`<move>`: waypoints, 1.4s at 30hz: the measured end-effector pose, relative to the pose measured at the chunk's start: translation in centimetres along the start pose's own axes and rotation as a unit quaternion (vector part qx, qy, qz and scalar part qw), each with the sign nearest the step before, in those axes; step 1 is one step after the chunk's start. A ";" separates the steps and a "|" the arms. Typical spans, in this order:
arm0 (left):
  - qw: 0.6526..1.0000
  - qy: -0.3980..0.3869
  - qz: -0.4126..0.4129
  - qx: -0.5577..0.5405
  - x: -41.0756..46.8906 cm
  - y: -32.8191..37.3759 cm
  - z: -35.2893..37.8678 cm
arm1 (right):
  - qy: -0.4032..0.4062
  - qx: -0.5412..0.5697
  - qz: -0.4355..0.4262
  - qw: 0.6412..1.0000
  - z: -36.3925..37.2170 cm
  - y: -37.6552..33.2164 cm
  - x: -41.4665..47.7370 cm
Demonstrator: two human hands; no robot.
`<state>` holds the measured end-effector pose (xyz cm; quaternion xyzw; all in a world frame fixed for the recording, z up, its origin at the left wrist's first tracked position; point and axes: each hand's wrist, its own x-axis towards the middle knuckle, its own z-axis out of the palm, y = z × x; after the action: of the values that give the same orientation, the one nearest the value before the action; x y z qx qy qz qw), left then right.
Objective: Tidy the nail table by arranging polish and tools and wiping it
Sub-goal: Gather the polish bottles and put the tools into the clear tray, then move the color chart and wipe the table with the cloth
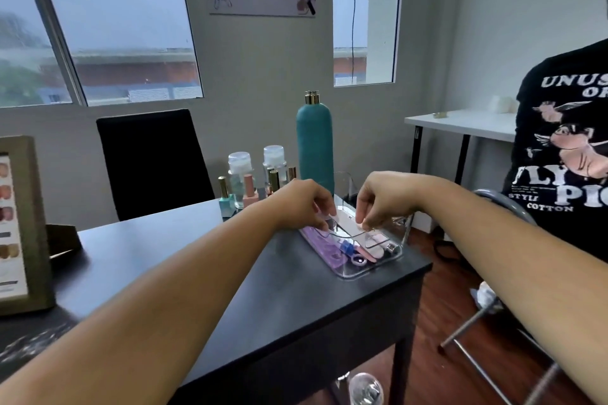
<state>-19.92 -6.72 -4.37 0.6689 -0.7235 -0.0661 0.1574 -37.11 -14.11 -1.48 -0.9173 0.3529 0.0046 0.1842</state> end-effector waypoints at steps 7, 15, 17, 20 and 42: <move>0.997 0.071 -0.017 -0.031 -3.2 -1.4 -2.2 | 0.049 0.017 -0.030 0.998 -0.2 -1.0 0.3; 0.970 0.197 -0.088 -0.114 -15.5 -4.8 -4.6 | 0.171 0.054 -0.145 0.973 1.3 -7.6 0.2; 0.962 0.213 -0.125 -0.115 -19.8 -6.2 -4.2 | 0.188 0.088 -0.183 0.961 3.0 -10.2 0.4; 0.946 0.231 -0.194 -0.117 -25.9 -8.2 -3.5 | 0.157 0.109 -0.234 0.953 6.1 -14.6 1.0; 0.735 0.407 -0.519 -0.159 -42.9 -28.8 -10.2 | 0.158 0.372 -0.174 0.898 20.8 -34.2 10.1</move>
<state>13.01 34.11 -9.53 0.8688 -0.1100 0.0268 0.4821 -4.76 9.84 -10.86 -0.8173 0.1886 -0.3038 0.4518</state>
